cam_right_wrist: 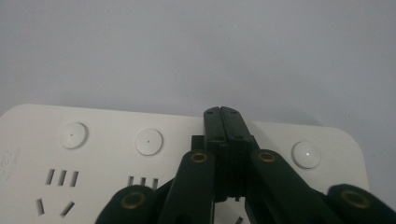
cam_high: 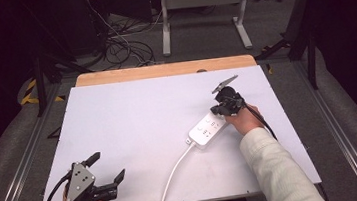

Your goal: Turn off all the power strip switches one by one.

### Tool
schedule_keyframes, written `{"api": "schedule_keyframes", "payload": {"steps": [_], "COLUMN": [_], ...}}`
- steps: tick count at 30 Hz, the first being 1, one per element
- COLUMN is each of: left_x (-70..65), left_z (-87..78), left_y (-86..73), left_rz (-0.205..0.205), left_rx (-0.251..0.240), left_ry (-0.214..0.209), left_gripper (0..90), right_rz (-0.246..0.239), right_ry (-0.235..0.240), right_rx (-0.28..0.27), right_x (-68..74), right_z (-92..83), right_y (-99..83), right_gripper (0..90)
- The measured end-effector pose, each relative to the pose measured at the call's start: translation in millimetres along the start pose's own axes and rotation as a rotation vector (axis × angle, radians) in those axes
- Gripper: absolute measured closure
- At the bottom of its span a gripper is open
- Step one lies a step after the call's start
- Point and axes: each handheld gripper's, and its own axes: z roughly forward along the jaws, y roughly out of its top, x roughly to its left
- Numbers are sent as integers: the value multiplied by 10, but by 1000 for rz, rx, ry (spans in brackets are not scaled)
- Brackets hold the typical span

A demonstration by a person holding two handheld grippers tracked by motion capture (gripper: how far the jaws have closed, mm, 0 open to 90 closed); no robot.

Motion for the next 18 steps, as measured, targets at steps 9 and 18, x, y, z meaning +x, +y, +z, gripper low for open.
{"api": "schedule_keyframes", "payload": {"steps": [9, 18], "left_x": [6, 13], "left_z": [-7, 14], "left_y": [-3, 3], "left_rz": [0, 7], "left_rx": [-1, 5], "left_ry": [3, 7], "left_gripper": [116, 116], "right_rz": [0, -53], "right_ry": [-21, -24], "right_rx": [-32, -102], "right_x": [-4, 117], "right_z": [19, -212], "right_y": [-39, 169], "right_gripper": [900, 900]}}
